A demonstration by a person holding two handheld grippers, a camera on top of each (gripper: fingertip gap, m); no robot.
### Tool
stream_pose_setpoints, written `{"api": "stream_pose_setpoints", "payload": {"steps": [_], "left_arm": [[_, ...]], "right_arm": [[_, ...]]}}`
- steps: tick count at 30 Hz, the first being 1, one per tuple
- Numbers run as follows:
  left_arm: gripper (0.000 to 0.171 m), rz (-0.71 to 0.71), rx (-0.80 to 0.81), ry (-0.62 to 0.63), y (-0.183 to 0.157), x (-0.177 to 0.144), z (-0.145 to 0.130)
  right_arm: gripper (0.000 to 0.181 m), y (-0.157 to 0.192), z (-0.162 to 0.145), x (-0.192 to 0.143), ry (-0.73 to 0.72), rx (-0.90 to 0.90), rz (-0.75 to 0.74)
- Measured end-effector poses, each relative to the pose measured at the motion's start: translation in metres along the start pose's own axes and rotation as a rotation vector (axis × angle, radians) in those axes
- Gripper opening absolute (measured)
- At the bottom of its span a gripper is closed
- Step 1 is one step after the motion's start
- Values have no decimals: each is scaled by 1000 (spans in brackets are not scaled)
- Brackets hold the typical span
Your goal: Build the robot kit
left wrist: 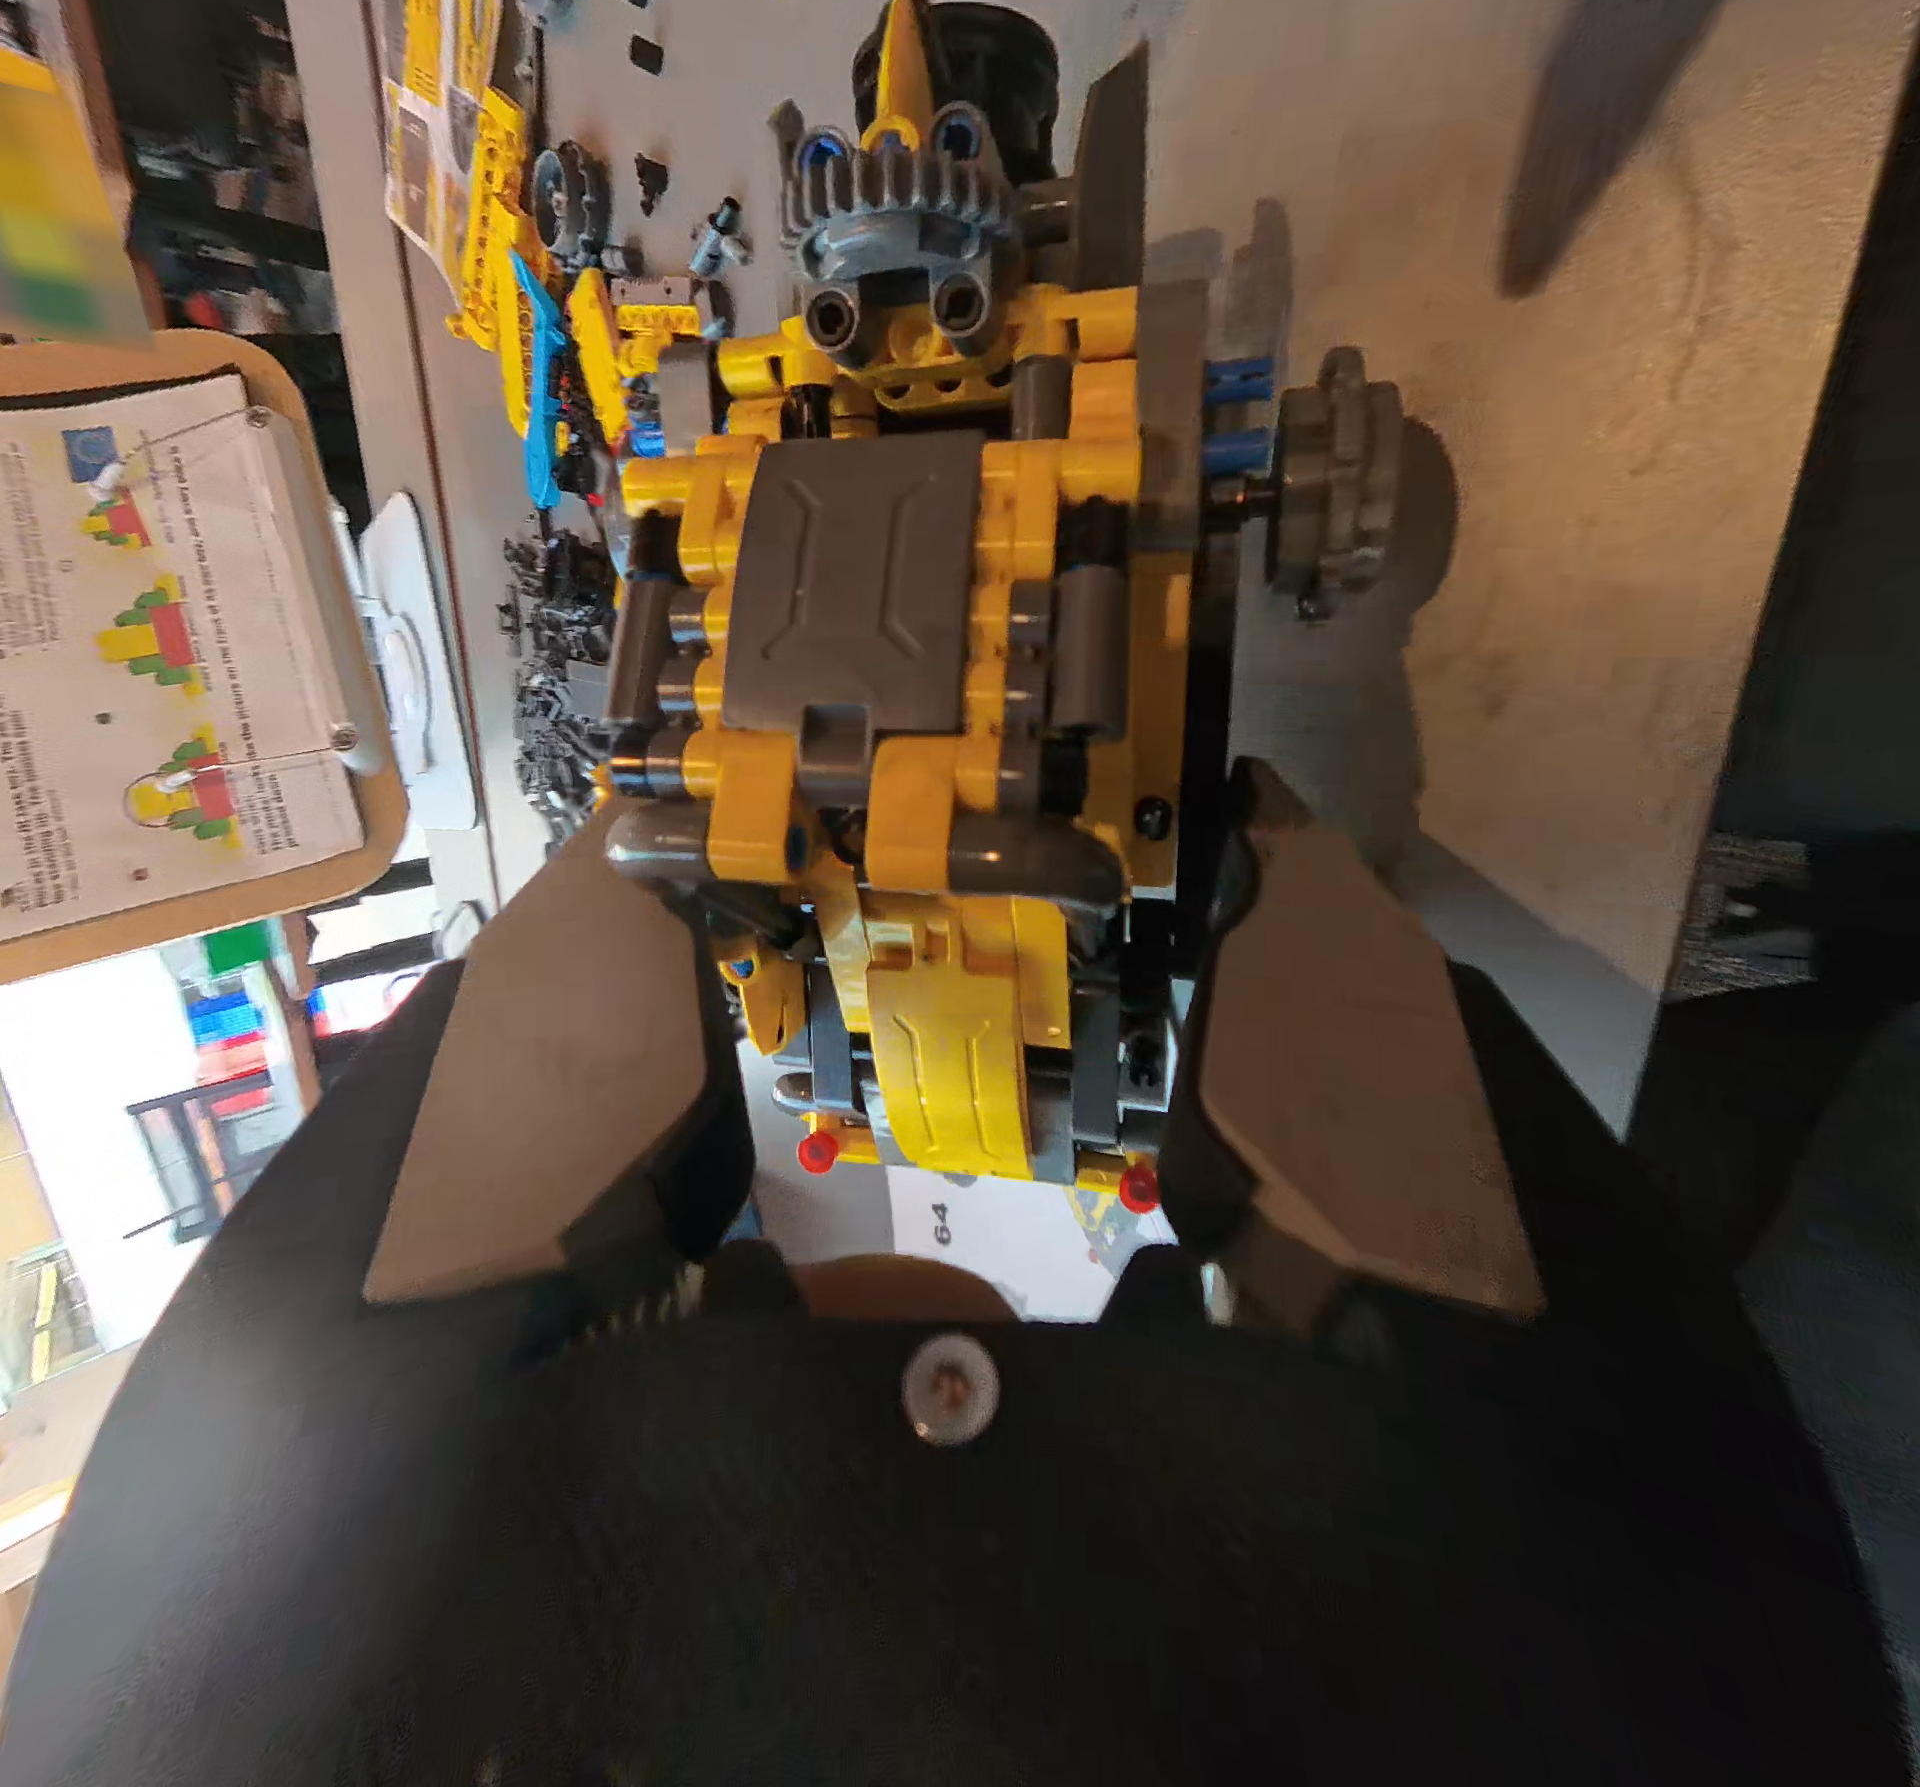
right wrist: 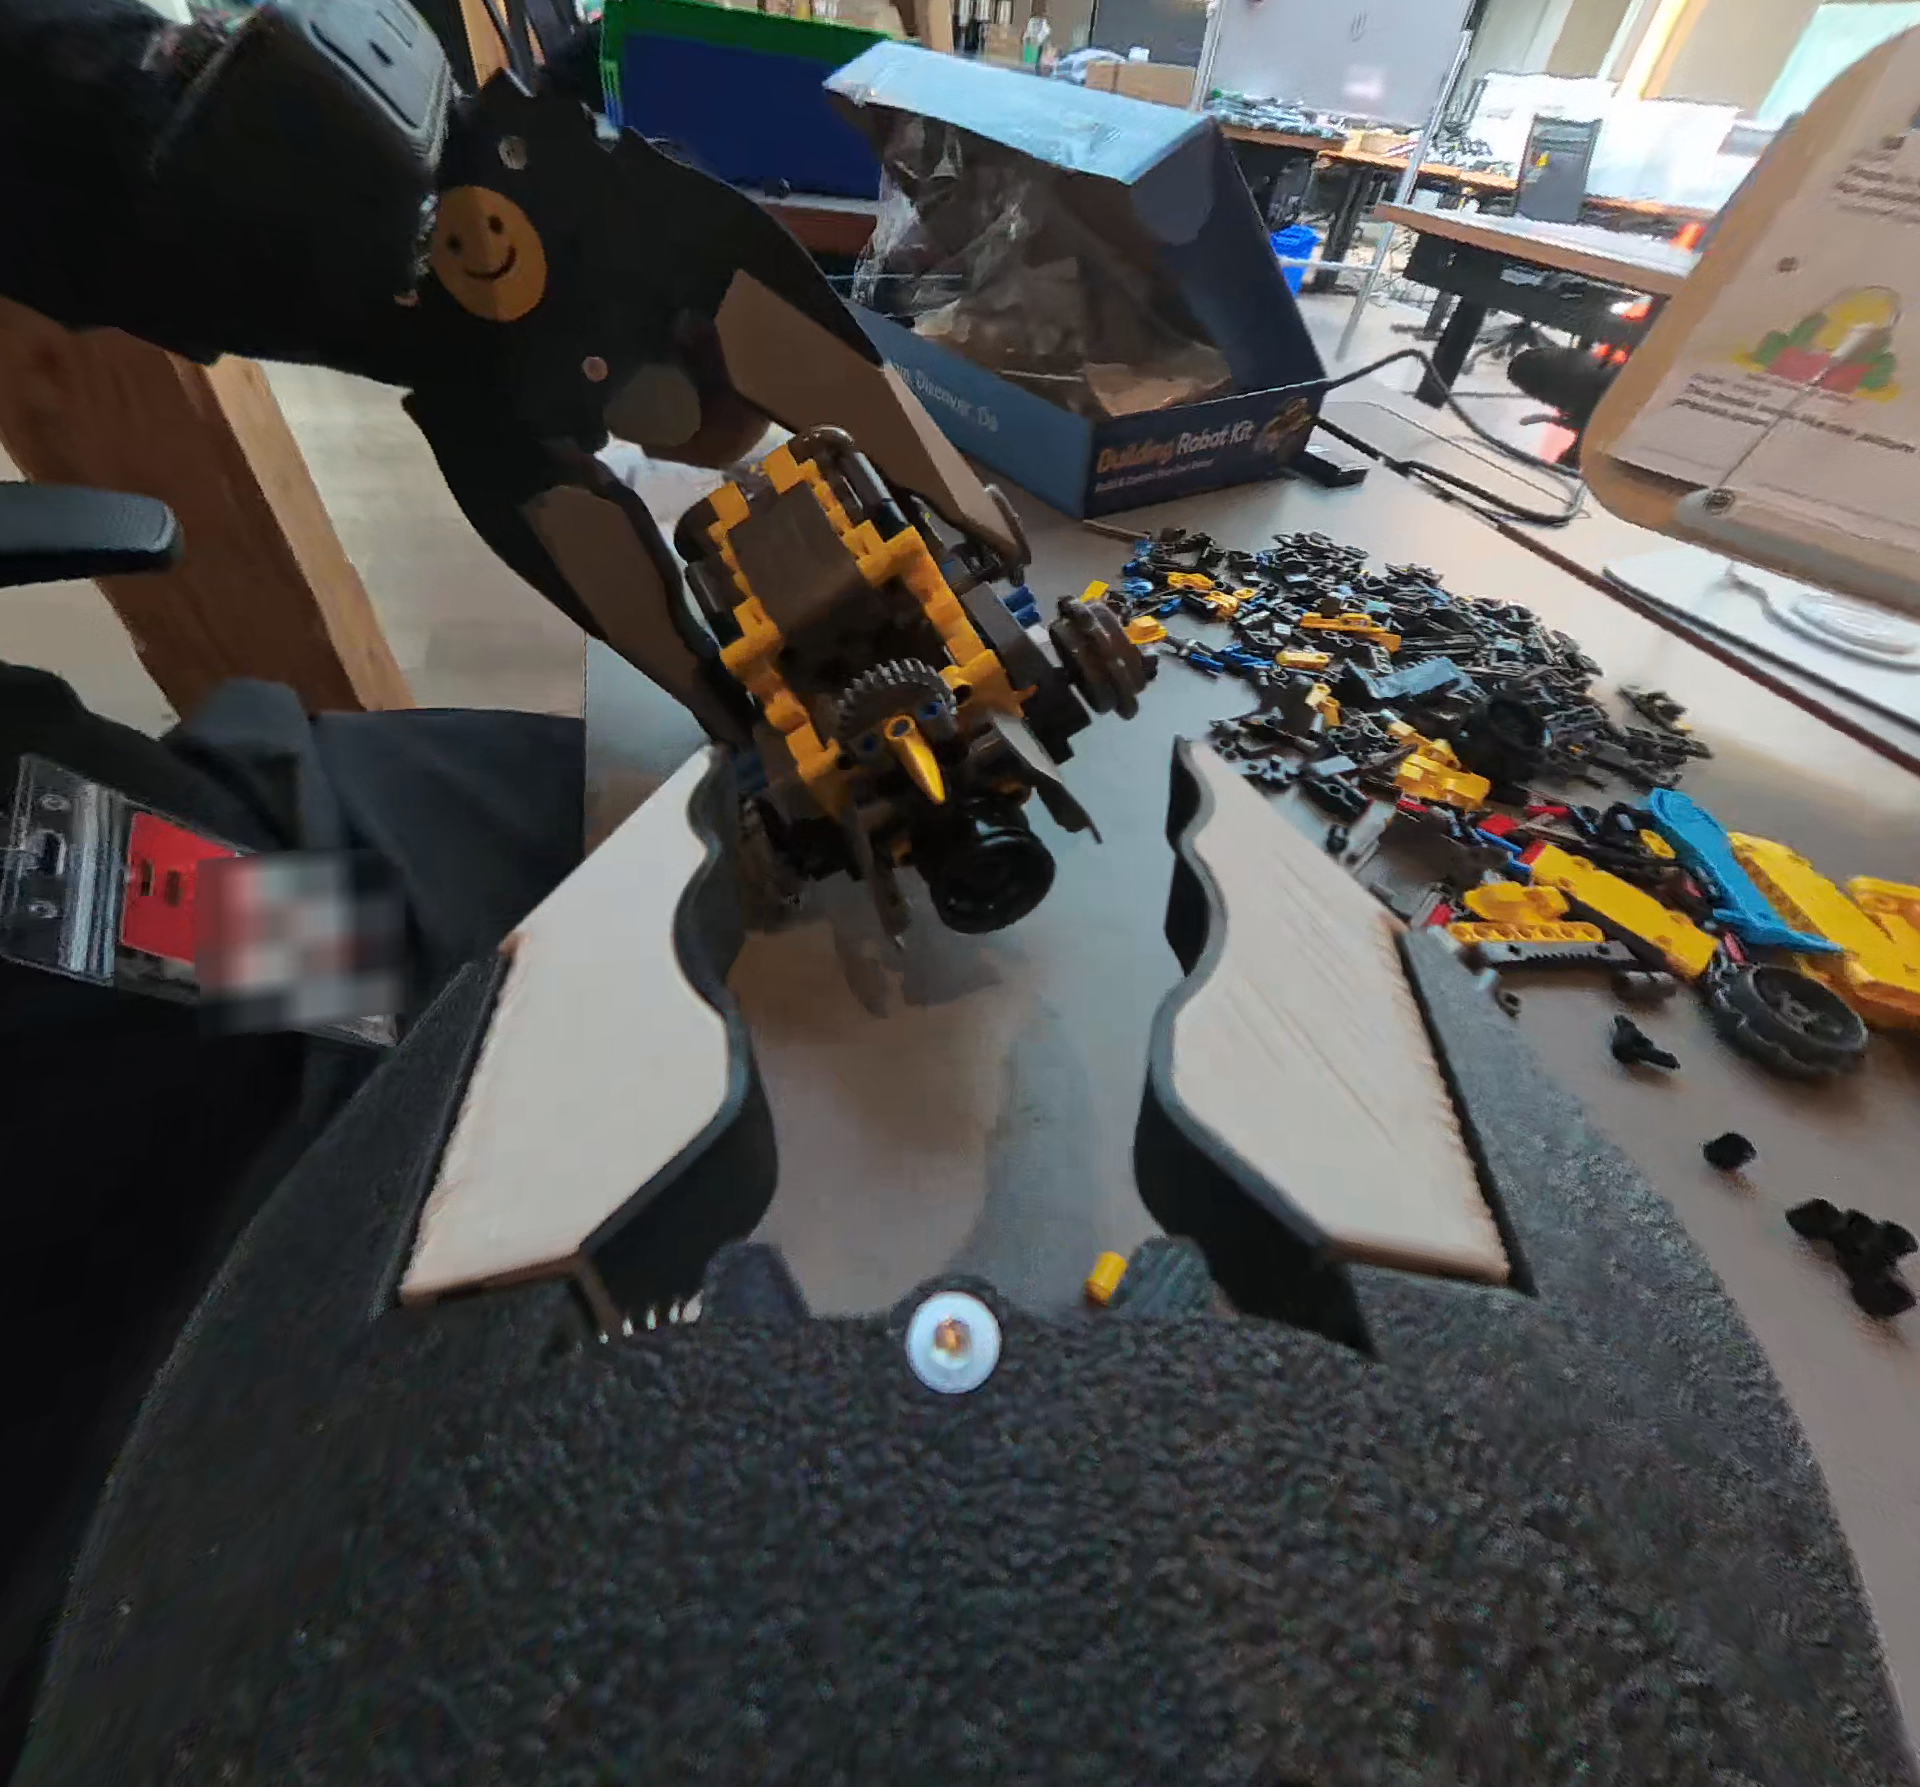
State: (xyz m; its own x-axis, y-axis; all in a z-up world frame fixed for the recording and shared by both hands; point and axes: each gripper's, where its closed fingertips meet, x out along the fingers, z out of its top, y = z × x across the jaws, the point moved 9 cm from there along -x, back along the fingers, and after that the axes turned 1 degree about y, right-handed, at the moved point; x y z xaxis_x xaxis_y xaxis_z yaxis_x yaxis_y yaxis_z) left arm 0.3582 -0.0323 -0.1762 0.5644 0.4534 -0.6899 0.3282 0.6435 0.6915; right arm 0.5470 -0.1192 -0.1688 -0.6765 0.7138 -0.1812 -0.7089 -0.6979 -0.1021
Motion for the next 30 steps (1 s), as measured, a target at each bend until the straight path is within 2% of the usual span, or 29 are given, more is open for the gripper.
{"api": "stream_pose_setpoints", "payload": {"steps": [3,7,13,19,30], "left_arm": [[98,116,41,0,-7,-4,2],[98,172,63,-1,-13,-7,4],[98,177,64,-22,-13,-8,2],[98,161,64,-44,-11,-6,1],[98,145,48,-46,-9,-4,0]], "right_arm": [[84,12,13,8,63,-116,-40],[83,30,28,22,129,-231,-77],[79,47,24,45,293,-375,-96],[80,48,30,54,374,-500,-122],[74,35,35,71,556,-619,-18]]}}
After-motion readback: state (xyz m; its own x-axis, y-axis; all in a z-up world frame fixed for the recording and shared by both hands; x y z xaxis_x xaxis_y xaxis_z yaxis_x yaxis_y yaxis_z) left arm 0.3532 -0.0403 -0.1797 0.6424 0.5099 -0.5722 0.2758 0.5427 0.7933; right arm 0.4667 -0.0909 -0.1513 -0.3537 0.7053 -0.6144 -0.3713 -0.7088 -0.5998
